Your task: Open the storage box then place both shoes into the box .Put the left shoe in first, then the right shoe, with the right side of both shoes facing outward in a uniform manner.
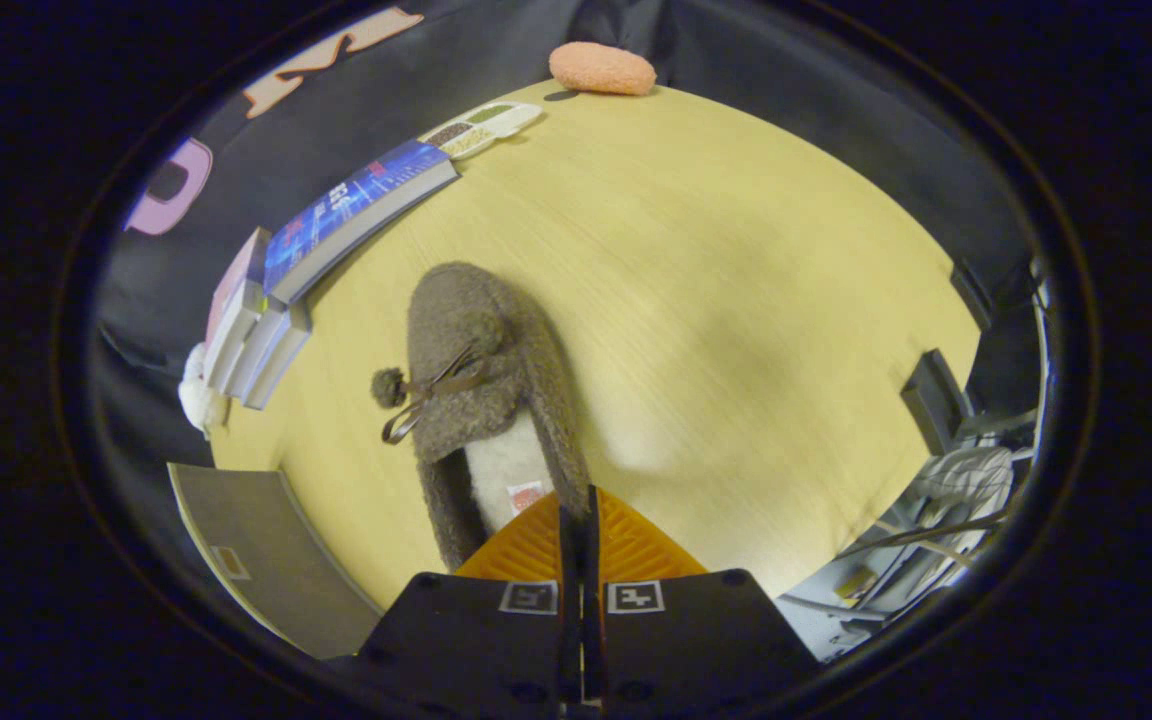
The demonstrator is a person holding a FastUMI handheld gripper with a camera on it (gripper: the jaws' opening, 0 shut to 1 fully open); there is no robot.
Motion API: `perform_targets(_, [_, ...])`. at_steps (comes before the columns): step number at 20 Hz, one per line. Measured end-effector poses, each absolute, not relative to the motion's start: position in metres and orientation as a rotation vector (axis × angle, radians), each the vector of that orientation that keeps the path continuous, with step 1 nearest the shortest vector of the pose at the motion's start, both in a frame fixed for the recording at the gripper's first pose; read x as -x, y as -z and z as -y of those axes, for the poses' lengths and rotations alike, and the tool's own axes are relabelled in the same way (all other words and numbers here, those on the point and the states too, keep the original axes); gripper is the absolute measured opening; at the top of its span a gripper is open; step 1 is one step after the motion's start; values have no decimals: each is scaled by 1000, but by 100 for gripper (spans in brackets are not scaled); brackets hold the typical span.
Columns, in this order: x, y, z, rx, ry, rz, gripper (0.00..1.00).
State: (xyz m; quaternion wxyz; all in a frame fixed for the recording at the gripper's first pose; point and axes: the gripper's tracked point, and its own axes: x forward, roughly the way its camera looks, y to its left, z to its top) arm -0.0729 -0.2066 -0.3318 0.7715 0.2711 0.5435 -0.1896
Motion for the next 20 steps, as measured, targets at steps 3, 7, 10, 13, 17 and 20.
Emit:
perform_targets(3, [66, 317, 195, -624, 391, -1150, 4])
perform_targets(7, [50, 281, 172, -669, 327, -1092, 4])
perform_targets(10, [38, 251, 145, -694, 254, -1059, 4])
perform_targets(13, [28, 217, 112, -694, 163, -1018, 4])
perform_targets(17, [17, 166, 62, -707, 33, -975, 4])
perform_targets(20, [13, 133, 24, -701, -62, -948, 4])
